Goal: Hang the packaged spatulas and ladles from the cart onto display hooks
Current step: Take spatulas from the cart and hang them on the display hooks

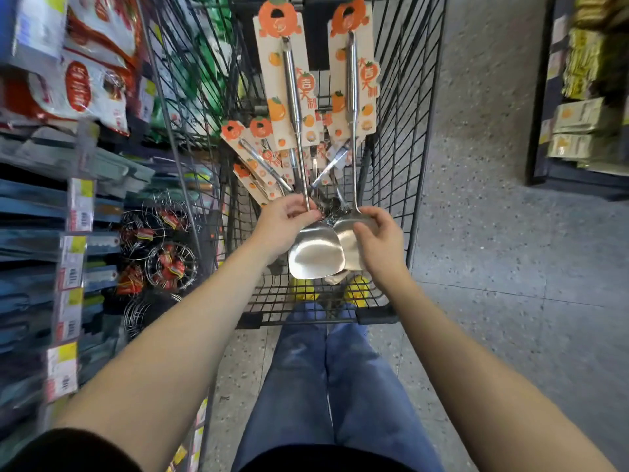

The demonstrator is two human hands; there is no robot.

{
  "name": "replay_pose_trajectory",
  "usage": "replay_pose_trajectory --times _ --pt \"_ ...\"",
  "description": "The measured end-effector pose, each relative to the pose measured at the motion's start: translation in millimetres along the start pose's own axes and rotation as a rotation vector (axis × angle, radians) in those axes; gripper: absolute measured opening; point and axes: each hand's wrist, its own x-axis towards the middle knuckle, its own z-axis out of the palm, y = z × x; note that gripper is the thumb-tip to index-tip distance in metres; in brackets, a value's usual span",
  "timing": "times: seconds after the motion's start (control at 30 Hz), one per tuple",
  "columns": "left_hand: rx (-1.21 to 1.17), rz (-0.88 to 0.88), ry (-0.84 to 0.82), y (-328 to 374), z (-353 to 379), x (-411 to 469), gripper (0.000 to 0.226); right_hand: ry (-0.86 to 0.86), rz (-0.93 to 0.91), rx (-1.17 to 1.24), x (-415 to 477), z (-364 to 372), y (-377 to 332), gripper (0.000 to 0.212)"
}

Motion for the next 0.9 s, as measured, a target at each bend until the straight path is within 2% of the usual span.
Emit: replay_pose_trajectory --times 0.23,0.43,0.63,0.77,0.83,0.9 --pt "0.027 0.065 -0.049 37 -25 -9 0.011 -0.162 -0.026 -0.002 8 -20 -39 0.027" --pt "0.099 0.097 -0.051 49 -40 -15 0.014 -0.280 -0.050 -0.007 8 -24 -57 0.050" --pt "0.159 0.137 0.005 51 -56 -25 0.009 -0.271 -0.017 -0.093 7 -28 -73 0.036" --pt "0.175 0.167 0.029 55 -67 -37 0.015 -0.314 -0.076 -0.179 -2 -29 -90 0.030" --pt "0.177 0.169 0.051 59 -74 -45 0.026 -0.320 -0.119 -0.209 -9 -30 -99 0.026" --pt "0.174 0.176 0.075 65 -81 -54 0.048 -0.318 -0.165 -0.186 -16 -30 -111 0.022"
